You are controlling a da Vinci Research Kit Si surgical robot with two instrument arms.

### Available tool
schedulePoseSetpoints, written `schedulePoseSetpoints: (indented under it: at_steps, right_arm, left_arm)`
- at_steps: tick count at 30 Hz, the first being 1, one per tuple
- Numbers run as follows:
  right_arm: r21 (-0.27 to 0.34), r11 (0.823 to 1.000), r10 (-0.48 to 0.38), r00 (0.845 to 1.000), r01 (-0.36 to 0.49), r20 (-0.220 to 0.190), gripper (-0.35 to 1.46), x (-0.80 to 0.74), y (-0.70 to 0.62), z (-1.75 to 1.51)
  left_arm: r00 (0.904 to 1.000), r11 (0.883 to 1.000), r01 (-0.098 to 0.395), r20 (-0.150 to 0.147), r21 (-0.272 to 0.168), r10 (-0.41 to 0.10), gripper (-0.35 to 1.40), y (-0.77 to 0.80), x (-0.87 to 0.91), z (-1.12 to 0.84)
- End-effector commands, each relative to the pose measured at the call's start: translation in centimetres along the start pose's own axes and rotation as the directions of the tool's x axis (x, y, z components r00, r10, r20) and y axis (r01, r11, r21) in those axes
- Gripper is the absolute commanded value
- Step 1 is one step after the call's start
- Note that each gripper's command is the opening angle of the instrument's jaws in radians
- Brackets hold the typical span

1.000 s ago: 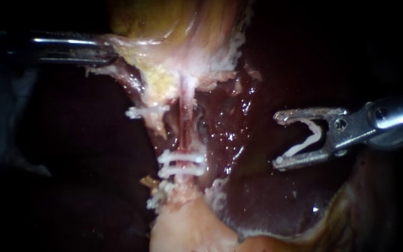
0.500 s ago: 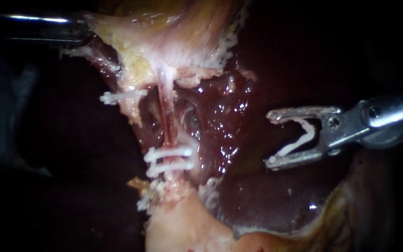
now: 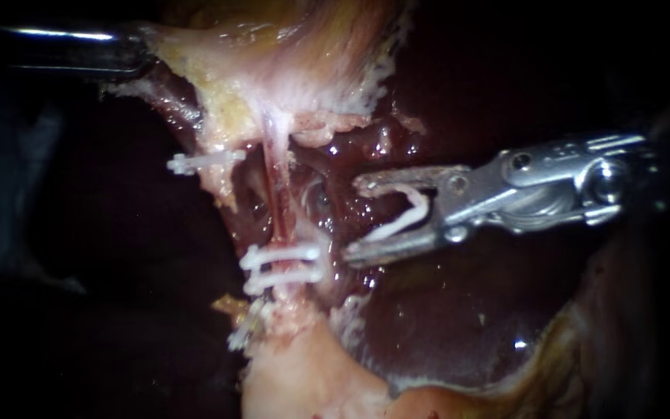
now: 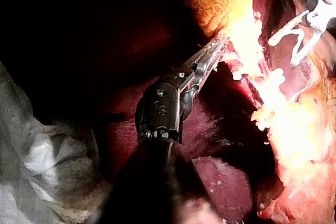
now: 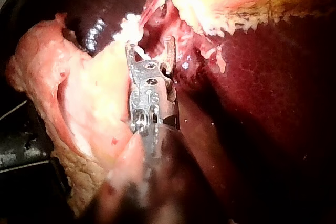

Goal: Clipping third clip right tube

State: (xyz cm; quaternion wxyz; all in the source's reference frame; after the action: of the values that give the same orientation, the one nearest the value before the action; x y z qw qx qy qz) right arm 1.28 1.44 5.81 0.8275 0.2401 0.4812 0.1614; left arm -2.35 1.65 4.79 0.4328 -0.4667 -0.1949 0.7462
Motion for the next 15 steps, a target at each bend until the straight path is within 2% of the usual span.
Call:
schedulePoseSetpoints:
  at_steps: [1, 11, 15]
  right_arm:
    - [-0.004, 1.000, 0.013, 1.000, -0.013, -0.009, 0.50, 0.01, 0.03, 0.05]
    - [0.042, 0.994, 0.104, 0.992, -0.102, -0.073, 0.50, 0.03, 0.23, 0.41]
    - [0.088, 0.986, 0.156, 0.978, -0.144, -0.139, 0.50, 0.07, 0.29, 0.54]
  left_arm:
    - [1.0000, 1.000, 0.000, 0.000, 0.001, 0.000, -0.35, 0.00, 0.00, 0.00]
    - [1.0000, 1.000, -0.001, -0.001, 0.003, 0.001, -0.35, 0.01, -0.02, 0.02]
    - [1.0000, 1.000, -0.001, -0.001, 0.003, 0.001, -0.35, 0.01, -0.02, 0.03]
